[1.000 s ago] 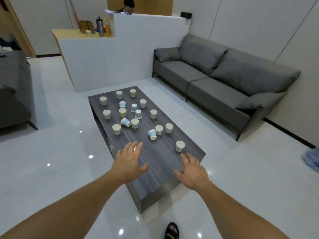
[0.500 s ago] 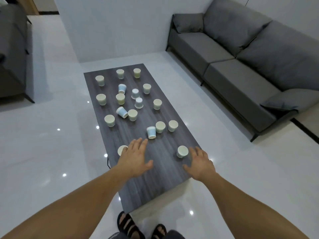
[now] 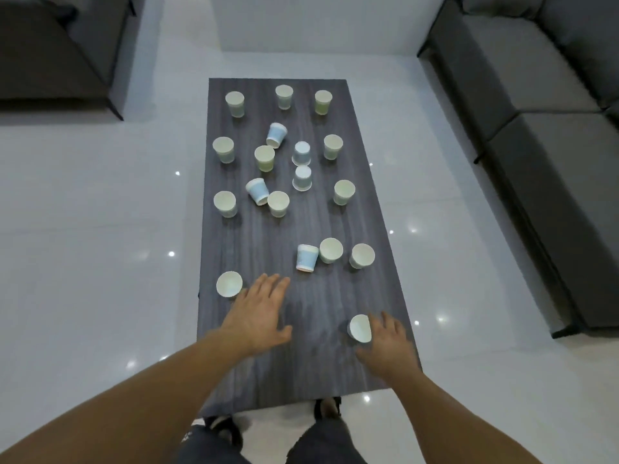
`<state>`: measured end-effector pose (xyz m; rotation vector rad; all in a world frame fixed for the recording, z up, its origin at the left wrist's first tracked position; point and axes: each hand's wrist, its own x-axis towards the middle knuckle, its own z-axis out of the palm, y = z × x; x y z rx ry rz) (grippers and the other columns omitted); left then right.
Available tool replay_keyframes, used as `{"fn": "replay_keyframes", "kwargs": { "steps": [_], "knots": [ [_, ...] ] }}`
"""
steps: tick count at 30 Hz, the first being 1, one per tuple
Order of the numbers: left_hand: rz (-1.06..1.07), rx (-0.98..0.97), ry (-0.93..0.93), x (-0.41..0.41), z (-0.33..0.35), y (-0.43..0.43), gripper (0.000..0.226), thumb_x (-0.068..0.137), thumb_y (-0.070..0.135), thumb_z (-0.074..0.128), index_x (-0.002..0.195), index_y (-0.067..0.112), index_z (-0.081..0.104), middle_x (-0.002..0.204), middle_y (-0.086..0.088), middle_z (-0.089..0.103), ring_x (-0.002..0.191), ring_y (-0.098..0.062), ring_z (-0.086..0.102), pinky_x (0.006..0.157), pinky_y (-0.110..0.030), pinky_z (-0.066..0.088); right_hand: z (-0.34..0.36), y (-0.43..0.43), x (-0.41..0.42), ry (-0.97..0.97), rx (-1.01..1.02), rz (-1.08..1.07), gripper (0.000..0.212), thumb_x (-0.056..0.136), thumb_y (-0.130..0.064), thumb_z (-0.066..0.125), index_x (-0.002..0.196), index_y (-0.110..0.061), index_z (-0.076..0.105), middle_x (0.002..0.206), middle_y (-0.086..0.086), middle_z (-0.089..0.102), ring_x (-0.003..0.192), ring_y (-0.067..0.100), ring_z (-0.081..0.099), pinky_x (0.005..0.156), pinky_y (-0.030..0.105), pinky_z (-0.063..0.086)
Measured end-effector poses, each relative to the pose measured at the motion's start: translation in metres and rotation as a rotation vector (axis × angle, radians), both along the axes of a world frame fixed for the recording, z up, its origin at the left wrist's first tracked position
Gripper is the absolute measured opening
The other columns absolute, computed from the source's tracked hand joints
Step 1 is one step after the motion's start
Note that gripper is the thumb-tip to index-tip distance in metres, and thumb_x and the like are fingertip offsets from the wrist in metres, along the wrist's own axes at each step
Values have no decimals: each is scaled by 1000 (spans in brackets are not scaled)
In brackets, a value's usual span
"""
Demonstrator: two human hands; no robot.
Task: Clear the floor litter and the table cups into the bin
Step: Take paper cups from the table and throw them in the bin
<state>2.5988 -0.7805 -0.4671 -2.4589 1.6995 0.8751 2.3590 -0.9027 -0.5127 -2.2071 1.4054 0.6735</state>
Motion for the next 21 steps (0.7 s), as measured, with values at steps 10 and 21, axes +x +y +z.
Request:
{"fn": "replay_keyframes", "kwargs": {
  "steps": [10, 21],
  "knots": [
    [66, 192, 89, -55, -125, -50, 98, 79, 54, 57, 152, 22, -1, 159, -2, 5, 147, -21, 0, 119, -44, 12, -138, -49, -10, 39, 176, 227, 91, 86, -37, 69, 153, -31, 7, 160, 4, 8, 142, 33, 23, 103, 45, 44],
    [175, 44, 270, -65, -148, -79, 99, 74, 44, 71, 151, 22, 13, 152, -1, 26, 140, -19, 24, 114, -38, 26, -118, -74, 53, -602, 546, -122, 91, 76, -39, 78, 151, -28, 28, 147, -3, 41, 131, 11, 43, 100, 22, 34]
  ]
}}
